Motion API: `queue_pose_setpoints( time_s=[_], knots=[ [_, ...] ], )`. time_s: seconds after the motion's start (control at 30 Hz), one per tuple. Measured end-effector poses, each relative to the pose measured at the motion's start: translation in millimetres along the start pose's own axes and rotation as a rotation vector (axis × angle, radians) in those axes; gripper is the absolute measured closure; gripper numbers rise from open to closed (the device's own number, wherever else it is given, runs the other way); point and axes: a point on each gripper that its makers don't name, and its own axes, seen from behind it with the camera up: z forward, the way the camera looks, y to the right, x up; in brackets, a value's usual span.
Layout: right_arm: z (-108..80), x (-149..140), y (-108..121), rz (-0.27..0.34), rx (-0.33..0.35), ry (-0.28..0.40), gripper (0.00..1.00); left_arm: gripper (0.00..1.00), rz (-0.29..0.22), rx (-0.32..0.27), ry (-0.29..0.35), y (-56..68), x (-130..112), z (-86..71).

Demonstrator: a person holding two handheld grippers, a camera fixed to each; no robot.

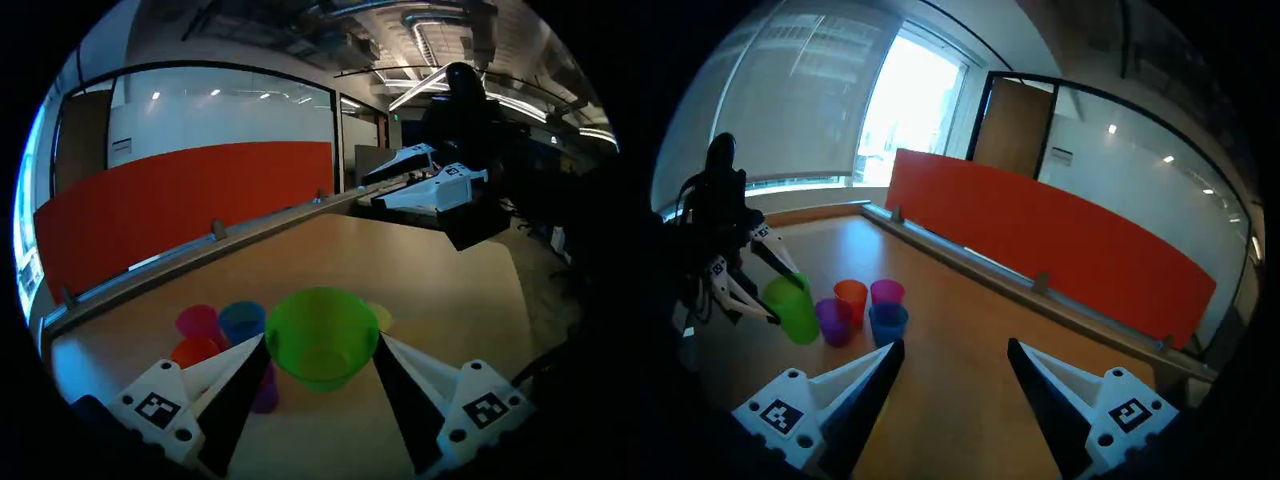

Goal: Pour water

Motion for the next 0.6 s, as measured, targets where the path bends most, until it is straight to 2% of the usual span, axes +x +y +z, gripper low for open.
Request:
queue_pose_setpoints(
  time_s=[0.6],
  knots=[
    [15.4,8,-13,-0.008,0.025,0.002,0.0,0.13,-0.038,0.037,0.085,-15.8,16,-18.6]
  ],
)
